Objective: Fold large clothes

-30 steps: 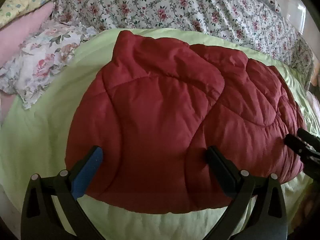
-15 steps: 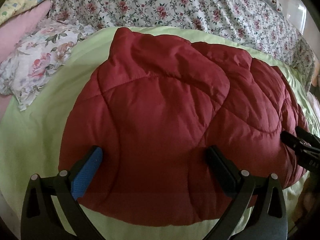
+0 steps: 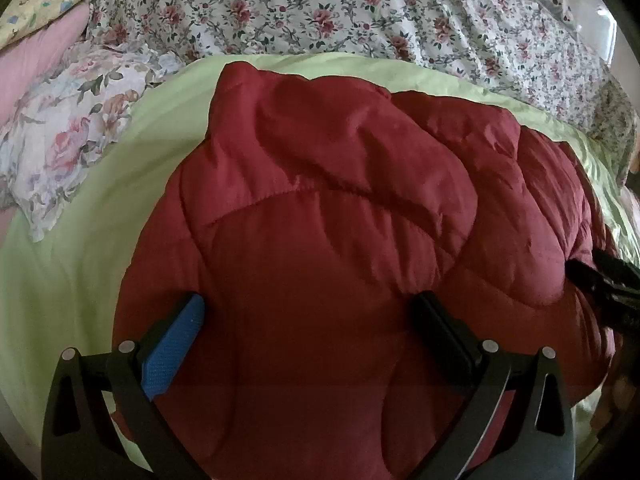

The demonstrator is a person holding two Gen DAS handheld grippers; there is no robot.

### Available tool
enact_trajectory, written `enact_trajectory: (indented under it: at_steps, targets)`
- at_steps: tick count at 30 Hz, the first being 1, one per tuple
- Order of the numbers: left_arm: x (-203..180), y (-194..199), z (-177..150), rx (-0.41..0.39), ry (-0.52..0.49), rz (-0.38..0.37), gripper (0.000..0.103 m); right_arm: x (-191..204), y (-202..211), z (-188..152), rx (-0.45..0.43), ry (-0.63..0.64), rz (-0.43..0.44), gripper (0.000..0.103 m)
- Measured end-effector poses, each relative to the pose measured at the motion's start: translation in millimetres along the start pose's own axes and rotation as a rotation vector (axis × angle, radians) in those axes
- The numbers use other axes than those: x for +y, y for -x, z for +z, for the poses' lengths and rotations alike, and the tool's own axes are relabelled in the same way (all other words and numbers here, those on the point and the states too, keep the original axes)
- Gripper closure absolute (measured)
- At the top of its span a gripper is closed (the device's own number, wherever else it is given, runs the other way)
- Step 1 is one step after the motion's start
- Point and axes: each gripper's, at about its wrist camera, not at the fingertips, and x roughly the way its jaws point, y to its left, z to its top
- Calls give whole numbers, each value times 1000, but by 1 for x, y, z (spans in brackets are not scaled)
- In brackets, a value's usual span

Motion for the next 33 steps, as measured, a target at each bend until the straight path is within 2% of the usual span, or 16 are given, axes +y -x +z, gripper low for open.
enact_trajectory:
  at_steps: [12, 17, 21, 25, 31, 33]
  targets:
    - [-2, -7, 4, -18, 4, 16, 0, -4, 1, -3, -48, -11, 9, 6]
    - [-3, -8, 5, -19, 4, 19, 0, -1, 7, -4, -64, -12, -12, 7]
    - [-2, -9, 5, -20, 5, 17, 0, 2, 22, -4, -97, -12, 26, 7]
    - [0, -11, 6, -20, 2, 17, 0, 7, 17, -6, -69, 19, 12, 7]
    - [2, 0, 3, -11, 26, -17, 0, 4, 4, -6, -54, 28, -16, 6]
    - [6, 9, -1, -4, 33, -54, 0, 4, 7, -6, -61, 23, -12, 6]
